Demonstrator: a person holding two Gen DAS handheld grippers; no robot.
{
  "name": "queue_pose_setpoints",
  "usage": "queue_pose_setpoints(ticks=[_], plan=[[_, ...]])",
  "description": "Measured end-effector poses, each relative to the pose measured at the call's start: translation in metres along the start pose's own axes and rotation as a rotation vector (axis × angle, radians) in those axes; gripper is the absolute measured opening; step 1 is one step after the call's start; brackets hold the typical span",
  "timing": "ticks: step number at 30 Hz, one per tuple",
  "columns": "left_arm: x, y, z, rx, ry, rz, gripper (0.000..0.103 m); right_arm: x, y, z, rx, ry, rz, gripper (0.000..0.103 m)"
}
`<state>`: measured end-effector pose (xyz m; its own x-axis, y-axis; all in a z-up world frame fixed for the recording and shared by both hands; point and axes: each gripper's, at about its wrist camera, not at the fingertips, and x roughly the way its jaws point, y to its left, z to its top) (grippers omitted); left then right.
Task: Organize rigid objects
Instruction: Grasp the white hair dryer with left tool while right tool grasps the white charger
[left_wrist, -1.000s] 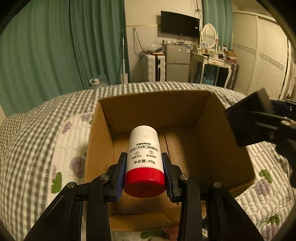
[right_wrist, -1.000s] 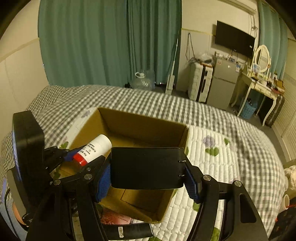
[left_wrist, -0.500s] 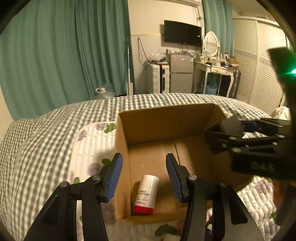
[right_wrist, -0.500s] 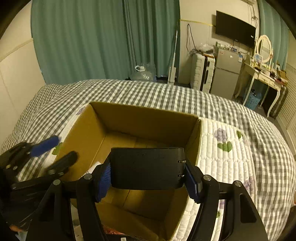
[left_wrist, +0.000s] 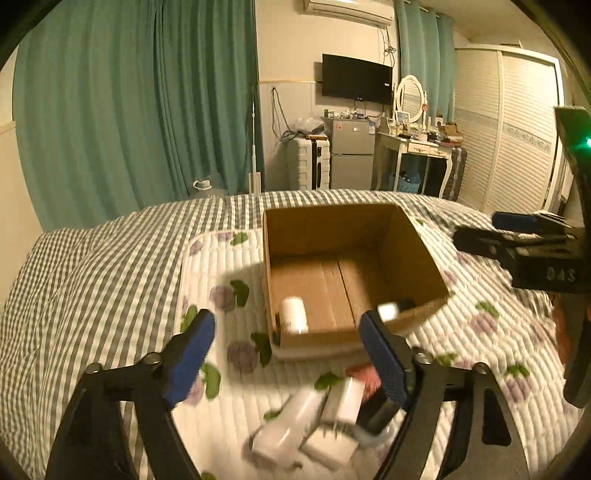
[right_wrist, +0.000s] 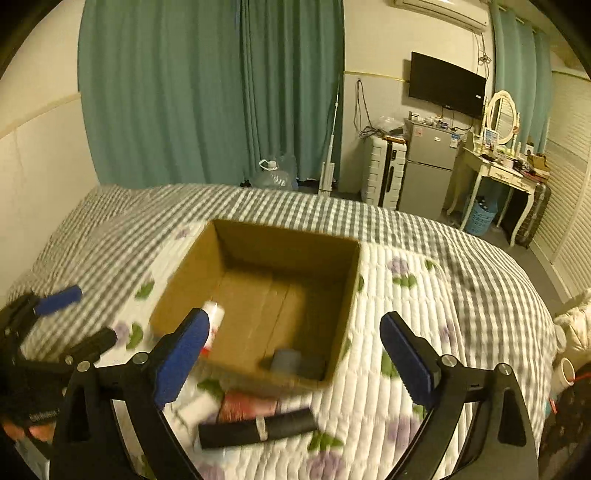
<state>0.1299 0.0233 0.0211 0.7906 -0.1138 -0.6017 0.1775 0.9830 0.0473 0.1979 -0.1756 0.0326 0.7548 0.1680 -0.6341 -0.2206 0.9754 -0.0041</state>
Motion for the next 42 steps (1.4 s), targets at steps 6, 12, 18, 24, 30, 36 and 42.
queue_pose_setpoints(ticks=[6, 12, 18, 24, 30, 36, 42], plan=[[0.021, 0.006, -0.04, -0.008, 0.067, 0.01, 0.089, -0.005, 0.02, -0.06, -0.032, 0.023, -0.037, 0.094], [0.068, 0.008, -0.074, 0.017, 0.18, 0.043, 0.089, 0.03, 0.027, -0.1, -0.042, 0.09, -0.001, 0.094], [0.094, 0.012, -0.098, 0.038, 0.298, 0.054, 0.085, 0.049, 0.02, -0.116, -0.027, 0.139, 0.018, 0.094], [0.107, 0.002, -0.108, 0.082, 0.382, 0.018, 0.056, 0.049, 0.021, -0.118, -0.015, 0.142, 0.022, 0.094], [0.09, 0.001, -0.104, 0.061, 0.32, 0.015, 0.05, 0.05, 0.034, -0.12, -0.028, 0.153, 0.039, 0.094], [0.059, 0.02, -0.089, -0.047, 0.202, 0.058, 0.05, 0.06, 0.06, -0.114, -0.064, 0.175, 0.07, 0.094], [0.054, 0.048, -0.089, -0.139, 0.178, 0.091, 0.05, 0.093, 0.092, -0.108, -0.093, 0.235, 0.116, 0.094]])
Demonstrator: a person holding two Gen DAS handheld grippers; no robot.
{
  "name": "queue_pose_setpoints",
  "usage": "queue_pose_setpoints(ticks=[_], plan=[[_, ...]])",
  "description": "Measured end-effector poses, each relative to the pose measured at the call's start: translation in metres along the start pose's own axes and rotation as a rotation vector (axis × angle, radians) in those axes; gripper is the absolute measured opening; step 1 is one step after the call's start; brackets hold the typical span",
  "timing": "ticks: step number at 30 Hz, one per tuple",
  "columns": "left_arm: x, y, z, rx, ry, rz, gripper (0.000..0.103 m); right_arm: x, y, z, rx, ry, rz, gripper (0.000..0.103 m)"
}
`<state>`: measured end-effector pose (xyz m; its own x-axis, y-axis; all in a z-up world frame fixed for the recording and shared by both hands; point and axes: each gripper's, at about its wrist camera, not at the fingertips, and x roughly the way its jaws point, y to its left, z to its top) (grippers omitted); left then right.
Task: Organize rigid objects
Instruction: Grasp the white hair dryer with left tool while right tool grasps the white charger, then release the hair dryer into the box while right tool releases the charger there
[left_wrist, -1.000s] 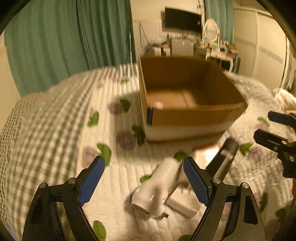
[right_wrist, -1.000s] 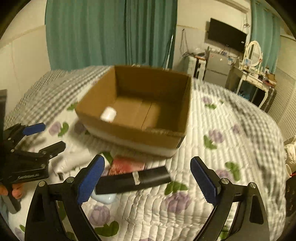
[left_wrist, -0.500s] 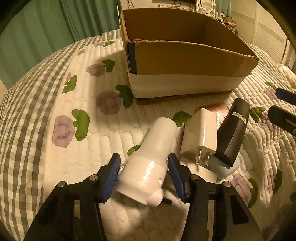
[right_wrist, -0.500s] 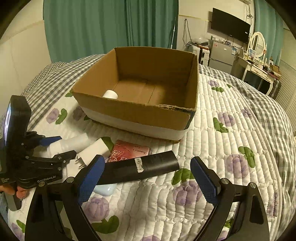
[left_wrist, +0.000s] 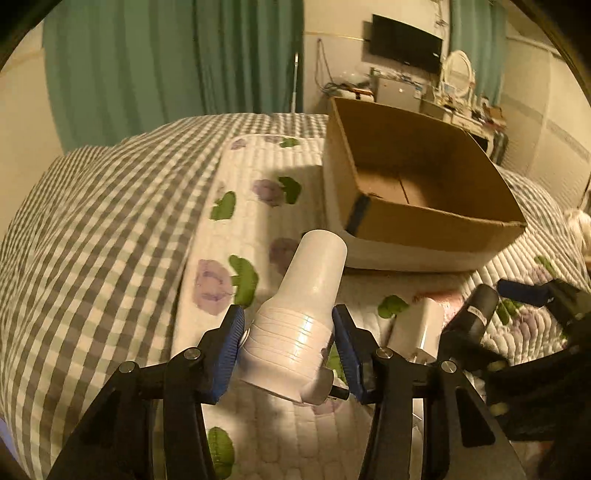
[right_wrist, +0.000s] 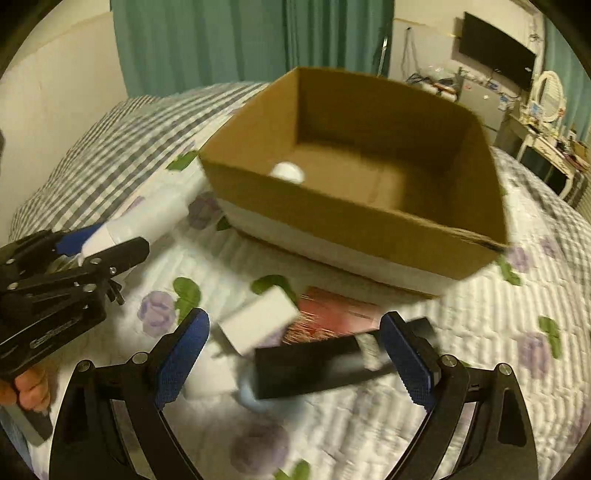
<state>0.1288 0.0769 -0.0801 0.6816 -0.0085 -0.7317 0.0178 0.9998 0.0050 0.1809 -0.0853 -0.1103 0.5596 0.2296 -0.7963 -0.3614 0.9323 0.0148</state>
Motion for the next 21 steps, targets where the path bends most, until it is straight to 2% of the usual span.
queue_pose_setpoints(ticks=[11, 13, 14, 21], plan=[[0.005, 0.01, -0.003, -0.03, 0.018, -0.004, 0.05, 0.059, 0.028, 0.007, -0.073, 0.107, 0.0, 0.087], [0.005, 0.008, -0.003, -0.024, 0.02, -0.002, 0.05, 0.063, 0.031, 0.007, -0.087, 0.119, 0.004, 0.063], [0.005, 0.007, -0.004, -0.022, 0.02, -0.003, 0.05, 0.064, 0.032, 0.006, -0.091, 0.124, -0.006, 0.058], [0.007, 0.004, -0.006, -0.011, 0.023, -0.001, 0.05, 0.034, 0.028, 0.006, -0.06, 0.058, 0.02, 0.056]])
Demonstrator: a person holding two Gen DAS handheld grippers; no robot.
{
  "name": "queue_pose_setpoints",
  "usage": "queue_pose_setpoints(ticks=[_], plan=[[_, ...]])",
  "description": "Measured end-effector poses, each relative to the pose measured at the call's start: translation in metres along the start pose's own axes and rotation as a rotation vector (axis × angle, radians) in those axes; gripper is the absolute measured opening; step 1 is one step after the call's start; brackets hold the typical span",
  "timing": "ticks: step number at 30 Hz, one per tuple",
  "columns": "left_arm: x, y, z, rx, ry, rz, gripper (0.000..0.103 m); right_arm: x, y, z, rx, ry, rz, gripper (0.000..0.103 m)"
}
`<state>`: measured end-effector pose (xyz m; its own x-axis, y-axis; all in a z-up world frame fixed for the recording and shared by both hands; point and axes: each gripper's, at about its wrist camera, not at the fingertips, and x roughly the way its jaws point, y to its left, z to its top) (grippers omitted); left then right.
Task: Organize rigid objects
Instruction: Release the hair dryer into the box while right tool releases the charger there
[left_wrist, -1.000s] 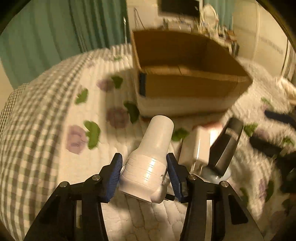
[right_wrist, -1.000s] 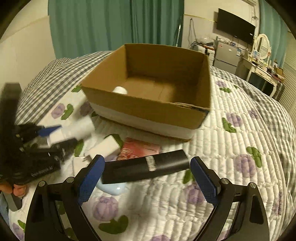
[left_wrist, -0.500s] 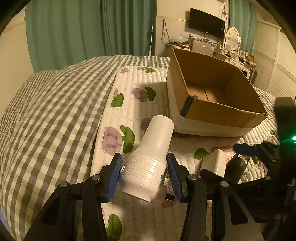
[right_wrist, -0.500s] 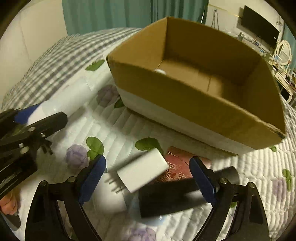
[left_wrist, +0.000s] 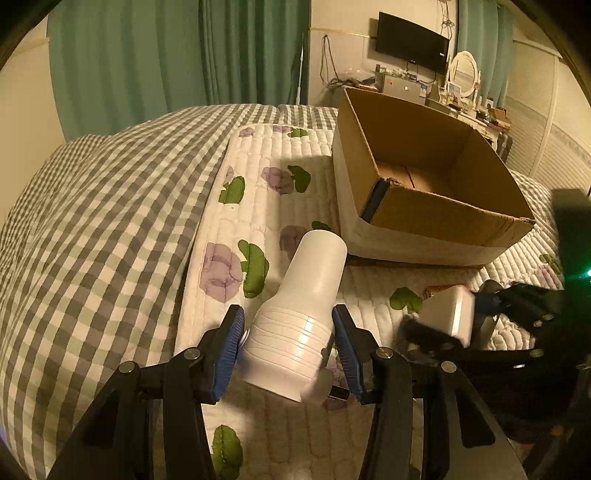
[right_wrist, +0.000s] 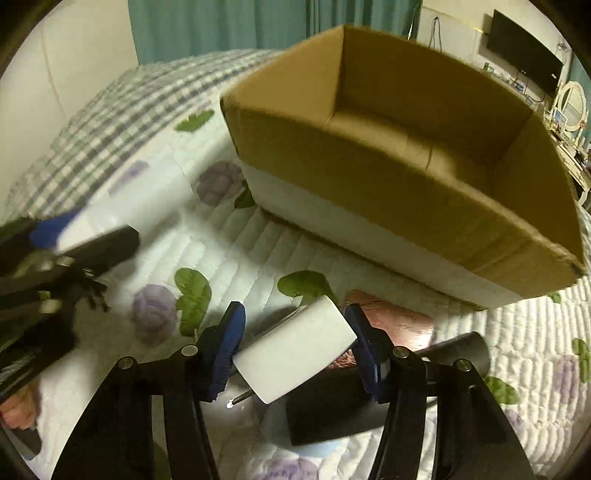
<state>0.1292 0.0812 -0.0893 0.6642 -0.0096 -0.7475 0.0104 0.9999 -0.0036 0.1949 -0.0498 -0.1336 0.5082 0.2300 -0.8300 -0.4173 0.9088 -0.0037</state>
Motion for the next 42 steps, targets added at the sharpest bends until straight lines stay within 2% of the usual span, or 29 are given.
queue_pose_setpoints(ticks=[7, 13, 18, 23, 27, 30, 32, 36, 42], plan=[[-0.004, -0.006, 0.003, 0.017, -0.001, 0.013, 0.05, -0.048, -0.004, 0.008, -0.038, -0.052, 0.006, 0.056], [-0.037, -0.011, 0.02, -0.004, -0.045, -0.017, 0.05, -0.111, -0.026, 0.017, -0.071, -0.127, -0.007, 0.056], [-0.07, -0.023, 0.061, 0.001, -0.121, -0.052, 0.05, -0.157, -0.046, 0.042, -0.081, -0.218, -0.039, 0.056], [-0.072, -0.046, 0.107, 0.005, -0.136, -0.089, 0.05, -0.18, -0.071, 0.081, -0.072, -0.285, -0.082, 0.056], [-0.051, -0.07, 0.134, 0.02, -0.138, -0.092, 0.05, -0.179, -0.095, 0.106, -0.048, -0.309, -0.115, 0.056], [-0.018, -0.084, 0.146, 0.026, -0.102, -0.081, 0.05, -0.167, -0.113, 0.116, -0.036, -0.308, -0.139, 0.056], [0.009, -0.091, 0.149, 0.011, -0.065, -0.098, 0.05, -0.158, -0.123, 0.12, -0.028, -0.298, -0.142, 0.056], [0.042, -0.104, 0.144, 0.038, -0.043, -0.087, 0.05, -0.129, -0.143, 0.123, -0.003, -0.276, -0.136, 0.056], [0.07, -0.122, 0.133, 0.085, -0.026, -0.092, 0.052, -0.094, -0.162, 0.115, 0.013, -0.242, -0.116, 0.056]])
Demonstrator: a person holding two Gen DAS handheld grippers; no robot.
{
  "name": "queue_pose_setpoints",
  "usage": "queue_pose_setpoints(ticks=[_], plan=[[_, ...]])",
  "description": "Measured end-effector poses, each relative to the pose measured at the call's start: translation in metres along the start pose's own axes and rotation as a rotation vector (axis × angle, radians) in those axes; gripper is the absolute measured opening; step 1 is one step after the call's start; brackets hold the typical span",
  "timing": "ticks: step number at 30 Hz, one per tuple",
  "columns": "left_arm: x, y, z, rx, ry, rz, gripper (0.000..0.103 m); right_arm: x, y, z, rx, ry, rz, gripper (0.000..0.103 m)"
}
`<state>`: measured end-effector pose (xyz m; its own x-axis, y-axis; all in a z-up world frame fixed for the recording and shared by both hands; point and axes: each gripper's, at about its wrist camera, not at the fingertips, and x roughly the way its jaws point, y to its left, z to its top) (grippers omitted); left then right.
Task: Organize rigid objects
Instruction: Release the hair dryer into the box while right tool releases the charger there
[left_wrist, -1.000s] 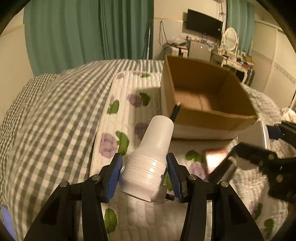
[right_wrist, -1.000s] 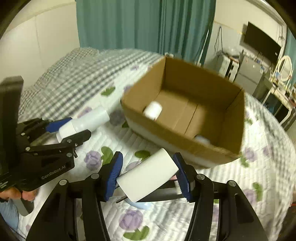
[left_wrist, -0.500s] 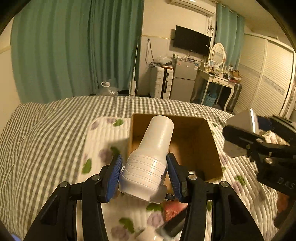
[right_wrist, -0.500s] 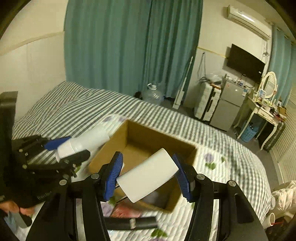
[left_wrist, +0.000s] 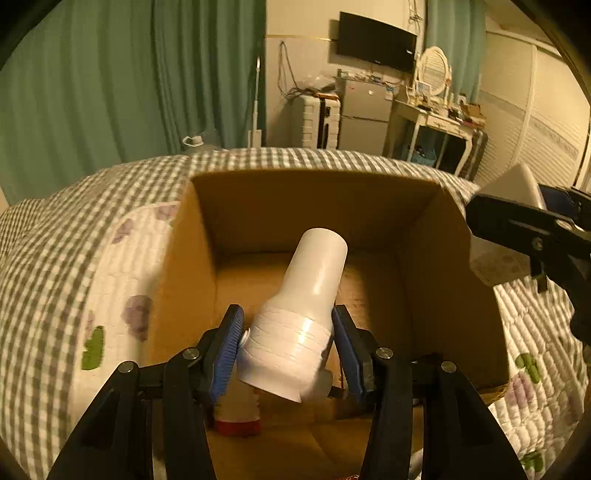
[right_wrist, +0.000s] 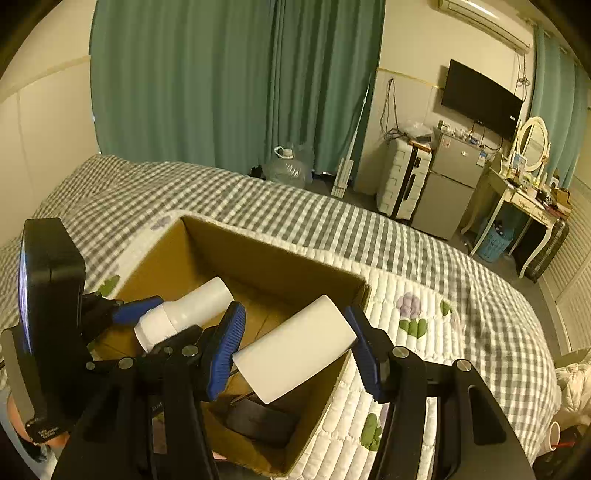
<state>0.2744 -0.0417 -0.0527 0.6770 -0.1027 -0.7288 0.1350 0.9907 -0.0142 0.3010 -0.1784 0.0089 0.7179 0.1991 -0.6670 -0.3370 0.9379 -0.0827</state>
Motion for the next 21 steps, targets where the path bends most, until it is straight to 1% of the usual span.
queue_pose_setpoints(ticks=[3, 9, 13, 14, 15, 16, 18, 19, 21], plan=[[0.002, -0.001, 0.001, -0.004, 0.003, 0.002, 0.061, 0.008, -0.007, -0.002, 0.014, 0.002, 0.01, 0.056], [-0.009, 0.007, 0.004, -0.007, -0.009, 0.023, 0.061, 0.019, -0.01, 0.0, 0.031, -0.002, 0.014, 0.056], [-0.03, 0.016, 0.002, -0.012, -0.034, 0.016, 0.061, 0.026, -0.004, 0.002, 0.023, 0.019, 0.035, 0.057], [-0.036, 0.017, 0.002, -0.012, -0.04, 0.014, 0.061, 0.024, -0.001, 0.002, 0.018, 0.01, 0.013, 0.062], [-0.045, 0.019, 0.0, -0.012, -0.05, 0.016, 0.061, 0.019, 0.0, 0.003, 0.015, -0.004, -0.018, 0.08], [-0.052, 0.02, -0.001, -0.009, -0.056, 0.021, 0.061, 0.011, 0.002, 0.003, 0.014, -0.025, -0.039, 0.085], [-0.067, 0.022, -0.005, 0.001, -0.066, 0.03, 0.063, -0.006, 0.005, 0.004, 0.01, -0.033, -0.038, 0.085], [-0.075, 0.023, -0.008, 0.007, -0.072, 0.035, 0.068, -0.013, 0.006, 0.004, 0.008, -0.03, -0.039, 0.085], [-0.096, 0.028, -0.017, 0.011, -0.091, 0.047, 0.073, -0.035, 0.01, 0.001, 0.012, -0.031, -0.054, 0.085]])
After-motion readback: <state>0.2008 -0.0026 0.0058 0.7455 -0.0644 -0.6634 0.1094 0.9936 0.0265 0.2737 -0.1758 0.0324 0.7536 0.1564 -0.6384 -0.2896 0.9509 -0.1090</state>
